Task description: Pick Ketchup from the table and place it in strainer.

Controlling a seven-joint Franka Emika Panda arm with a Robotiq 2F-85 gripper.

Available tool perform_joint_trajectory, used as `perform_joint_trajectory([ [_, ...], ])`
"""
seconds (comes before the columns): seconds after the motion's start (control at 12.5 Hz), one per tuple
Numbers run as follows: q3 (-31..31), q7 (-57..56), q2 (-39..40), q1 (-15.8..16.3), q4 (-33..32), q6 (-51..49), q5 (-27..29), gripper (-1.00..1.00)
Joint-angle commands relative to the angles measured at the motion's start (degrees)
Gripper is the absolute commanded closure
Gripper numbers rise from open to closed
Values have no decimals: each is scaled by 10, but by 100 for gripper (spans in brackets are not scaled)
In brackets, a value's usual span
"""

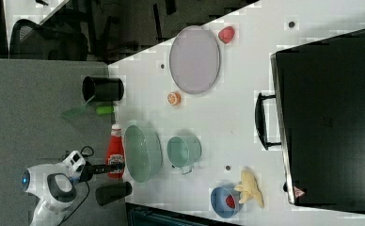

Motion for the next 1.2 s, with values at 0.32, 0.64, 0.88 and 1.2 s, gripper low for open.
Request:
perform_joint_trajectory([
  [0.32, -14, 59, 98, -6, 4, 67, -21, -100],
  [0.64, -14, 71, 58, -22, 6, 67, -17, -100],
  [0.88, -15, 71, -9, -61, 8, 48, -6, -100],
  [1.2, -63, 70, -114, -125, 17, -49, -6, -100],
])
